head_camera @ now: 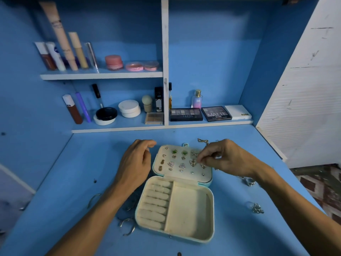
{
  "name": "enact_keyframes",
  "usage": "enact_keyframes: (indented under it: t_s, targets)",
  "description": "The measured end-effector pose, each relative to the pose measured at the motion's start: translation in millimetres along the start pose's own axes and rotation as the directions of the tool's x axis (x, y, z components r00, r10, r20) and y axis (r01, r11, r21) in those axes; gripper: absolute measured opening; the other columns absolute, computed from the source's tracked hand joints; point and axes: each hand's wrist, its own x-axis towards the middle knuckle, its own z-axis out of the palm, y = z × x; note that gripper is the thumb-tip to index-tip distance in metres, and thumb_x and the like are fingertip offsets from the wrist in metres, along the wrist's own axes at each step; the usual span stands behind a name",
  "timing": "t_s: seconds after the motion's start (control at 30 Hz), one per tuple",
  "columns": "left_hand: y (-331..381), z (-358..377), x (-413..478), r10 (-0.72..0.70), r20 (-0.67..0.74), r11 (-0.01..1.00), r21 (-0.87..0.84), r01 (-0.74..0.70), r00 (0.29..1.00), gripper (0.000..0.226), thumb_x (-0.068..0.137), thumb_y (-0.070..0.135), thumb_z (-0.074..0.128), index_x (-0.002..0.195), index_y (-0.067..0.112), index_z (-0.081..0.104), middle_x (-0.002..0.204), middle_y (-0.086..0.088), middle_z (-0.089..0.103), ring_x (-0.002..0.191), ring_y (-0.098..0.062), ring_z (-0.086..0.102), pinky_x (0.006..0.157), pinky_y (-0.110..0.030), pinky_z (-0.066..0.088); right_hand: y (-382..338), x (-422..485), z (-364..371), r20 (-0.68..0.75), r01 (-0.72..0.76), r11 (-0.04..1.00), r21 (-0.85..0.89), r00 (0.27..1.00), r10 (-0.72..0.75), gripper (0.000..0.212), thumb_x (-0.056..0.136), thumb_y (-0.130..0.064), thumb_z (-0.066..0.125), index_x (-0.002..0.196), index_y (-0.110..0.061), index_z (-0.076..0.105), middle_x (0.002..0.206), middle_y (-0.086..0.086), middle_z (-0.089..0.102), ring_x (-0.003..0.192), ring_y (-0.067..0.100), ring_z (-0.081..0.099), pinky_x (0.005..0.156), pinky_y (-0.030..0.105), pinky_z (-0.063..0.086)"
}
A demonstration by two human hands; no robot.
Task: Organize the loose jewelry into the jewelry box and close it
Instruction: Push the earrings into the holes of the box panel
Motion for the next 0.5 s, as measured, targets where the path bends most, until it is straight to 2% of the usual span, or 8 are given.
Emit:
enact_keyframes:
  t_s: [0.1,0.23,0.33,0.37,0.5]
  targets:
    - [-5,-12,-7,-0.029,-0.069,0.999,-0.038,0.026,0.997,0.025,0.101,0.007,0.052,0.121,0.012,0.066,0.114,0.003,0.067,0.102,-0.008,0.062,0.09,-0.028,0.052,-13,19,8,-0.016,0.054,0.998,-0.025,0.998,-0.054,0.021,0.09,-0.007,0.069,0.094,-0.025,0.08,0.091,-0.014,0.076,0.084,0.008,0.071,0.078,0.021,0.056]
    - [-24,-34,-19,-0.073,-0.156,0.997,-0.002,0.073,0.985,0.022,0.099,0.012,0.057,0.118,0.015,0.067,0.109,0.005,0.069,0.092,-0.01,0.064,0.082,-0.034,0.056,-42,56,40,0.014,0.116,0.989,-0.091,0.993,-0.115,0.013,0.086,-0.014,0.076,0.095,-0.023,0.08,0.09,-0.015,0.074,0.081,-0.005,0.066,0.075,0.009,0.05]
    - [-40,-51,-32,-0.13,-0.205,0.99,0.018,0.137,0.97,0.023,0.096,0.008,0.06,0.116,0.017,0.068,0.106,0.008,0.068,0.089,-0.009,0.063,0.078,-0.031,0.055,-55,88,68,0.01,0.161,0.971,-0.175,0.987,-0.162,0.01,0.084,-0.014,0.077,0.09,-0.022,0.079,0.081,-0.02,0.07,0.072,-0.011,0.062,0.071,0.004,0.043]
    - [-46,-56,-36,-0.136,-0.225,0.989,0.029,0.146,0.965,0.023,0.095,0.006,0.061,0.115,0.017,0.068,0.105,0.009,0.067,0.088,-0.01,0.063,0.077,-0.029,0.054,-59,98,77,0.011,0.173,0.965,-0.195,0.985,-0.174,0.01,0.084,-0.014,0.076,0.088,-0.023,0.079,0.08,-0.019,0.07,0.071,-0.009,0.063,0.072,0.006,0.044]
    - [-66,-65,-45,-0.162,-0.28,0.982,0.052,0.183,0.946,0.024,0.094,0.001,0.062,0.114,0.012,0.069,0.103,0.006,0.068,0.09,-0.014,0.064,0.079,-0.031,0.053,-69,132,102,0.013,0.163,0.955,-0.247,0.986,-0.165,0.01,0.083,-0.016,0.074,0.087,-0.023,0.079,0.088,-0.012,0.075,0.08,0.006,0.067,0.083,0.03,0.056]
